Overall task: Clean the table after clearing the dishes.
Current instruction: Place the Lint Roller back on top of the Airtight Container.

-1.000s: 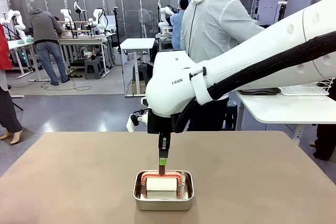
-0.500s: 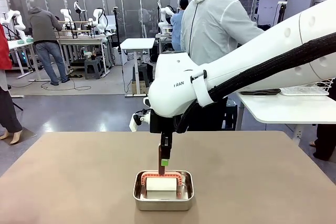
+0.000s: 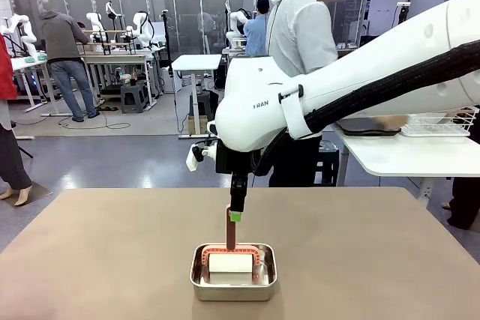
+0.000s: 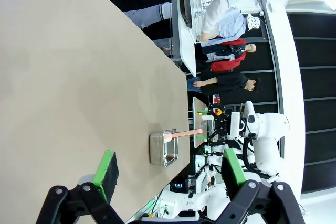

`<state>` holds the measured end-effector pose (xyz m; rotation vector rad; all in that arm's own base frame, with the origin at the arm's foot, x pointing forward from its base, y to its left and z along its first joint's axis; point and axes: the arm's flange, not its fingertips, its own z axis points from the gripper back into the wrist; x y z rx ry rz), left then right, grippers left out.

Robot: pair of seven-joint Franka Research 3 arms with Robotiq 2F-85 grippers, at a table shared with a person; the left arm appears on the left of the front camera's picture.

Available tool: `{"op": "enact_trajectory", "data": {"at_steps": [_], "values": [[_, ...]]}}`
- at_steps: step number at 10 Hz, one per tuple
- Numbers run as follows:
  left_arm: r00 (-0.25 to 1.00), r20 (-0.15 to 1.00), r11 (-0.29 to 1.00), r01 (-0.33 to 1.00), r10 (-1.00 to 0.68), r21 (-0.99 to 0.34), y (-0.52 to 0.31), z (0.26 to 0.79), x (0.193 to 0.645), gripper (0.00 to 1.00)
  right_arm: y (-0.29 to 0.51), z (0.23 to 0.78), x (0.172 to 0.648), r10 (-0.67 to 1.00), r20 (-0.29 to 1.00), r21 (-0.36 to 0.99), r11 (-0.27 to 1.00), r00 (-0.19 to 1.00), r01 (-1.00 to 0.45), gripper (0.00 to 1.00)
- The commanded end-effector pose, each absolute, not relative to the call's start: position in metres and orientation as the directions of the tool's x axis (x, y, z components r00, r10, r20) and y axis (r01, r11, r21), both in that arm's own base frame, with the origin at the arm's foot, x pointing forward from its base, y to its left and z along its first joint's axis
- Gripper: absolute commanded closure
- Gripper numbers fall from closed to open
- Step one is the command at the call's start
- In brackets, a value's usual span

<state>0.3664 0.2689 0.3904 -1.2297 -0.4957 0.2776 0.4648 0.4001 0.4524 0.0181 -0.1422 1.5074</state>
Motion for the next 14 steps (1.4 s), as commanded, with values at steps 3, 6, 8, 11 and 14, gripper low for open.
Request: {"op": "enact_trajectory", "data": {"at_steps": [3, 6, 8, 11, 14], "values": [[0.861, 0.201, 0.314, 0.052, 0.466, -0.948, 0.269, 0.3952, 0.3634, 0.0, 0.4001, 0.4524, 0.4648, 0.993, 0.105, -0.076, 0.065, 0.057, -0.995, 0.0], [0.861, 0.201, 0.314, 0.052, 0.466, -0.948, 0.269, 0.3952, 0.3634, 0.0, 0.4001, 0.4524, 0.4648, 0.993, 0.105, -0.076, 0.065, 0.057, -0.995, 0.0], [0.861, 0.201, 0.314, 0.052, 0.466, -0.948, 0.269, 0.3952, 0.3634, 0.0, 0.4001, 0.4524, 0.4648, 0.993, 0.105, -0.076, 0.065, 0.057, -0.995, 0.0], [0.861, 0.201, 0.314, 0.052, 0.466, -0.948, 0.269, 0.3952, 0.3634, 0.0, 0.4001, 0.4524, 0.4648, 0.993, 0.105, -0.076, 0.065, 0.057, -0.995, 0.0], [0.861, 0.201, 0.314, 0.052, 0.466, -0.948, 0.269, 0.3952, 0.3634, 0.0, 0.4001, 0.4524, 0.4648, 0.993, 0.105, -0.076, 0.065, 0.057, -0.995, 0.0]]}}
